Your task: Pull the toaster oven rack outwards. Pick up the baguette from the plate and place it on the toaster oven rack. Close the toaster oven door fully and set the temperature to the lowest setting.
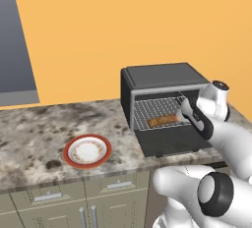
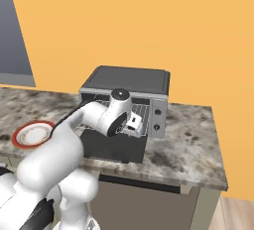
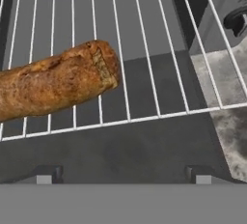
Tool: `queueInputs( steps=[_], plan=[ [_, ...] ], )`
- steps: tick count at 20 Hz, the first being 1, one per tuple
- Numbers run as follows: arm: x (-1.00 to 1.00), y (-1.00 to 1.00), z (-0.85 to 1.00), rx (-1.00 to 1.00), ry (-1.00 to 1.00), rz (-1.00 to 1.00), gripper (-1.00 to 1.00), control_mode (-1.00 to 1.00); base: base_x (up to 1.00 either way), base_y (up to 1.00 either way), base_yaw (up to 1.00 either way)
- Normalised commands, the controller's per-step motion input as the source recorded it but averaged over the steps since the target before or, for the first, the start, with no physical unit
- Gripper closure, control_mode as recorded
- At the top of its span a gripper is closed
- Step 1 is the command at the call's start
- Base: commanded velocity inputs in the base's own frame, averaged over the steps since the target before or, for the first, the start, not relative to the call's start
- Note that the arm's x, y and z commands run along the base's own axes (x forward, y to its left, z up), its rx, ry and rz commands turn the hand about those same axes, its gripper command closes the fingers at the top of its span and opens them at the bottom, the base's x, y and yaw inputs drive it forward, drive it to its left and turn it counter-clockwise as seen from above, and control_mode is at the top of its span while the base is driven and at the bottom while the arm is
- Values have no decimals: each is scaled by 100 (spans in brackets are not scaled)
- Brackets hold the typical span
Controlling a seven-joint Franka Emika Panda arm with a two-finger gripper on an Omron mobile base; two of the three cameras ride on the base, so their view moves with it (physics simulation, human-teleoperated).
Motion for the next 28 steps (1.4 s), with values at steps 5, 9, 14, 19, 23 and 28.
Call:
queueInputs(
  steps=[5,9,14,19,23,28],
  plan=[
    [0,5,-28,-7,-12,7,-100,-100,0,0,0],
    [0,3,-12,-7,-16,4,-100,-100,0,0,0],
    [0,1,-4,-8,-14,1,-100,-100,0,0,0],
    [6,1,0,-9,-10,0,-100,-100,0,0,0],
    [2,0,0,-5,-4,0,-100,-100,0,0,0],
    [0,0,-3,-1,0,0,-100,-100,0,0,0]
  ],
)
